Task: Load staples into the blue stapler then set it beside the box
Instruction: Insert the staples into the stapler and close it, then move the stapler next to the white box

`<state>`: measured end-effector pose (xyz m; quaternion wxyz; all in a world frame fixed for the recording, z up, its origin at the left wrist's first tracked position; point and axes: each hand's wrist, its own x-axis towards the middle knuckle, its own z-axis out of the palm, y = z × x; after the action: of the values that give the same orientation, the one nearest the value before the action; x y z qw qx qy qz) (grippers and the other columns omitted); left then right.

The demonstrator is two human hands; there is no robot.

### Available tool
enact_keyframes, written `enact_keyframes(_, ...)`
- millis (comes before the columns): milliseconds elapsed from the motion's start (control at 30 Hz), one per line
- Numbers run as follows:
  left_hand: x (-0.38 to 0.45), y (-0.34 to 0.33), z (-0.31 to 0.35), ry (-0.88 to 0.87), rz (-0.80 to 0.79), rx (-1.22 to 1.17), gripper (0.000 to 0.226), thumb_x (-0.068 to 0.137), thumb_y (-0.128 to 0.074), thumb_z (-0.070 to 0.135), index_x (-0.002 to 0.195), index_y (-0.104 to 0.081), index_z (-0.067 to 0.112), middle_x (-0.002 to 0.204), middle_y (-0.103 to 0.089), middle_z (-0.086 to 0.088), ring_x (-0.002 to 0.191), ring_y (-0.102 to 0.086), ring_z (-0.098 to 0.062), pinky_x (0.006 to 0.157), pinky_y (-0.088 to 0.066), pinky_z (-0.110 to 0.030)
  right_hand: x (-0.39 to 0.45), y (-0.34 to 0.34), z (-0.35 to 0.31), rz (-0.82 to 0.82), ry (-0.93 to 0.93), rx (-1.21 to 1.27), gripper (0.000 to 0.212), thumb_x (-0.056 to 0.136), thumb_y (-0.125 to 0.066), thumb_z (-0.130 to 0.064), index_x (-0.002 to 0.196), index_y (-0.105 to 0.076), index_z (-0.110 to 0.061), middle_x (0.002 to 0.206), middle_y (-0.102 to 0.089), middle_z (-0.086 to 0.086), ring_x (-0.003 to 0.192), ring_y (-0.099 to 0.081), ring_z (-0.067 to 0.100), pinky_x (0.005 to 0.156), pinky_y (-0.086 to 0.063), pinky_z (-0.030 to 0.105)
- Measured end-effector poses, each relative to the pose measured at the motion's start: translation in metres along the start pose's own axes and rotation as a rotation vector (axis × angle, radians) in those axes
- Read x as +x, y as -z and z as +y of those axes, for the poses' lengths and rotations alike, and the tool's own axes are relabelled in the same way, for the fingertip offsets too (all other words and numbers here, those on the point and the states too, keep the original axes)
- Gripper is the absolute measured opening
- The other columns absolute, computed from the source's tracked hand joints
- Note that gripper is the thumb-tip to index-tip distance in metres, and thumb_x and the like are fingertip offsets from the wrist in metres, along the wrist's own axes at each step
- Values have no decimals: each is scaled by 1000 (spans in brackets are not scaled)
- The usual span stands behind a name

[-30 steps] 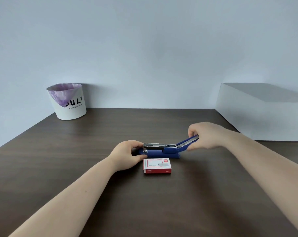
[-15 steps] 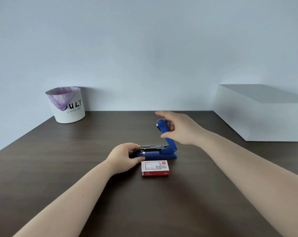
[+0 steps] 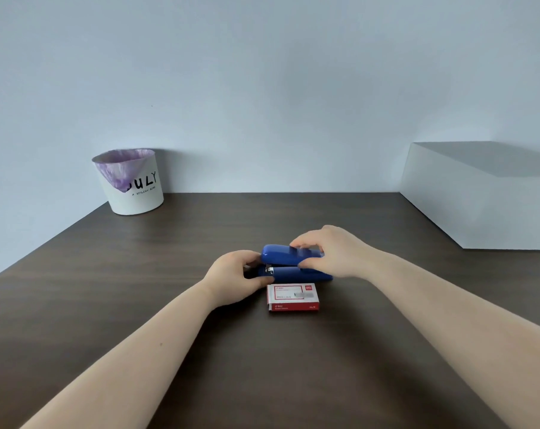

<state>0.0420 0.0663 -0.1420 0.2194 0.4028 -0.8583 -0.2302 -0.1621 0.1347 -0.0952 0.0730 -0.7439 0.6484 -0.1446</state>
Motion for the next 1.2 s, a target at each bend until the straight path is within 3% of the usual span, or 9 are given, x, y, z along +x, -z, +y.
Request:
enact_keyframes(167, 1, 3, -3, -4, -50, -28, 37, 79, -69, 27, 115, -63, 26, 111, -69, 5, 104, -61, -12, 96, -46, -30, 0, 0, 6, -43, -47, 21, 40, 83, -65, -34, 121, -61, -23, 115, -66, -5, 103, -57, 16, 90, -46, 31)
enact_keyframes(300, 7, 17, -13, 133, -64, -331, 36, 82, -61, 5, 113, -61, 23, 112, -68, -1, 103, -63, -12, 99, -47, -31, 1, 1, 9, -44, -42, -9, 39, 84, -63, -35, 121, -61, -23, 116, -66, -4, 104, -57, 18, 92, -47, 36)
enact_keyframes(433, 23, 12, -20, 240, 205, -100, 17, 88, -54, 16, 102, -64, 17, 96, -66, 2, 93, -59, -16, 83, -43, -26, 5, -3, 19, 29, -89, 10, 35, 82, -64, -37, 114, -65, -23, 110, -68, -3, 100, -59, 19, 89, -49, 38)
enact_keyframes(500, 37, 4, -18, 253, 254, 27, 14, 90, -51, 24, 91, -62, 15, 84, -63, 1, 84, -57, -19, 74, -41, -29, 7, -5, 25, 67, -118, 10, 33, 81, -63, -38, 110, -66, -22, 106, -69, -2, 96, -59, 20, 86, -50, 38)
enact_keyframes(600, 66, -8, -15, 255, 177, 154, 19, 89, -49, 30, 83, -57, 14, 76, -58, 1, 81, -55, -24, 70, -41, -31, 12, -7, 35, 101, -151, 10, 30, 81, -63, -37, 105, -67, -20, 101, -69, 0, 92, -60, 22, 81, -51, 38)
enact_keyframes(733, 110, -18, -6, 234, 45, 253, 20, 89, -47, 36, 83, -54, 18, 87, -59, -2, 86, -54, -25, 74, -42, -33, 28, -5, 55, 158, -210, -8, 29, 78, -65, -38, 99, -68, -17, 96, -68, 3, 86, -58, 24, 74, -48, 35)
enact_keyframes(1033, 186, -56, 10, 121, 86, 239, 24, 89, -44, 40, 82, -53, 18, 85, -59, 1, 83, -54, -24, 70, -40, -32, 51, 4, 121, 333, -433, -35, 24, 80, -63, -34, 96, -65, -15, 95, -66, 4, 87, -58, 25, 67, -42, 30)
enact_keyframes(1200, 232, -72, 14, 49, 7, 202, 25, 86, -49, 45, 74, -52, 23, 81, -58, 6, 85, -56, -21, 70, -41, -31, 62, 11, 177, 482, -615, -74, 25, 84, -60, -32, 97, -63, -11, 94, -65, 7, 85, -57, 27, 69, -44, 32)
